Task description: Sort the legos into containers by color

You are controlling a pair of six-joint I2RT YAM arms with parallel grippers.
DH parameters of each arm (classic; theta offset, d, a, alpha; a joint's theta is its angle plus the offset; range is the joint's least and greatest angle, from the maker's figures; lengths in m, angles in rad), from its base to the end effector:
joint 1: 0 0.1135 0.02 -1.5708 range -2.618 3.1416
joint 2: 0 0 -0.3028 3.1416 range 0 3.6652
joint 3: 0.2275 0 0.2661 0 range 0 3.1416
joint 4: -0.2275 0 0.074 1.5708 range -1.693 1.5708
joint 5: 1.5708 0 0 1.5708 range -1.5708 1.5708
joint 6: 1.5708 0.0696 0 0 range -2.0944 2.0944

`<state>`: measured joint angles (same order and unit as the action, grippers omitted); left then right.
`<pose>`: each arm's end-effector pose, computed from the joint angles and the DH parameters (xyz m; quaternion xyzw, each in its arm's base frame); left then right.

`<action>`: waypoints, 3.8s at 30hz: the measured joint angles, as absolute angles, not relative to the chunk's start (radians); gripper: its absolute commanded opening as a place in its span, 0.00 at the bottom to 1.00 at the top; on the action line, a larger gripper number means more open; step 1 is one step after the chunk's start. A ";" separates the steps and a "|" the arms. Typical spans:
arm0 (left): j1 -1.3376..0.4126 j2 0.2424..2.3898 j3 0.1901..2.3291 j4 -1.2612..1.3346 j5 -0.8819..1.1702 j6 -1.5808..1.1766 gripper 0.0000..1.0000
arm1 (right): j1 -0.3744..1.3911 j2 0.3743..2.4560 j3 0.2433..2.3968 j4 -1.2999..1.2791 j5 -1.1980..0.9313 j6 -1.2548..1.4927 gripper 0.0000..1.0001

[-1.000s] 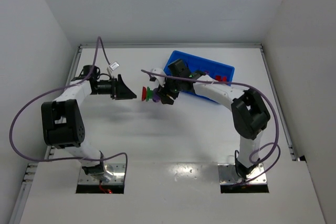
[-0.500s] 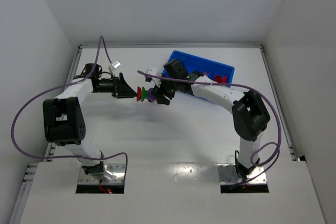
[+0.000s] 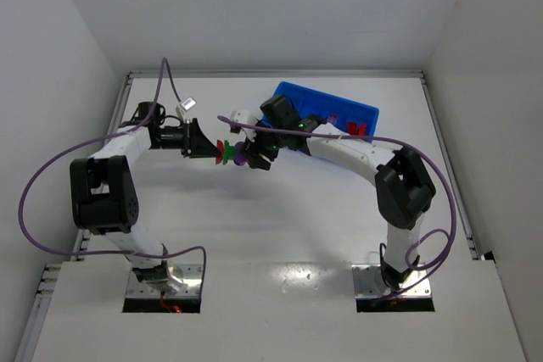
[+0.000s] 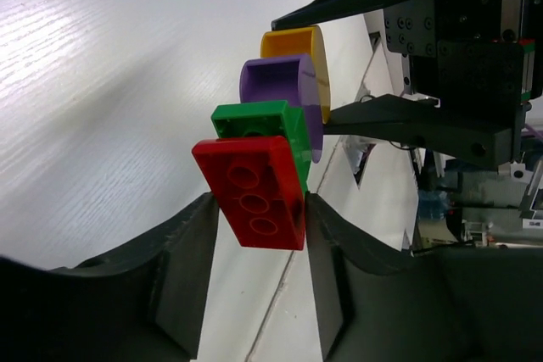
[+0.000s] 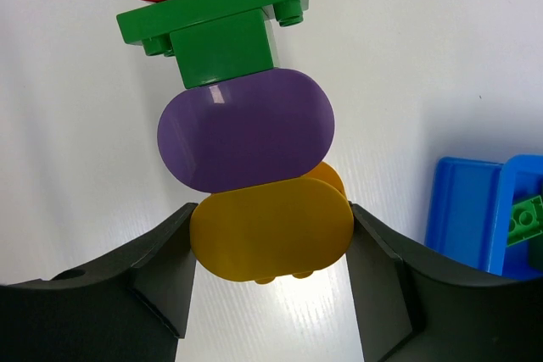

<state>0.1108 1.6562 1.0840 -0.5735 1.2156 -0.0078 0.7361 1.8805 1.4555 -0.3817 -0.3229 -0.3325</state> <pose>0.3419 -0.0276 0.2358 0.0727 0.8082 -0.5486 0.2017 0.3335 0.3320 0.2486 -0.5180 0.7577 0.2199 0.3306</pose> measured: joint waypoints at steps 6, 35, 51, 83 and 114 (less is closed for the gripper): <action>0.111 1.670 1.087 -0.570 1.237 -0.011 0.36 | 0.737 1.880 1.456 -0.387 -0.319 -0.334 0.00; 0.157 1.660 1.124 -0.642 1.121 0.107 0.11 | 0.499 1.603 1.212 -0.384 -0.156 -0.311 0.00; -0.230 1.656 1.331 -0.389 0.790 -0.033 0.11 | 0.364 1.389 1.057 -0.469 -0.167 -0.262 0.00; -0.735 2.537 2.275 -0.009 0.715 -0.448 0.20 | 0.323 0.876 0.897 -1.005 0.046 -0.388 0.00; -0.537 2.297 2.003 0.003 0.730 -0.414 0.79 | 0.322 0.967 0.919 -0.902 0.009 -0.371 0.00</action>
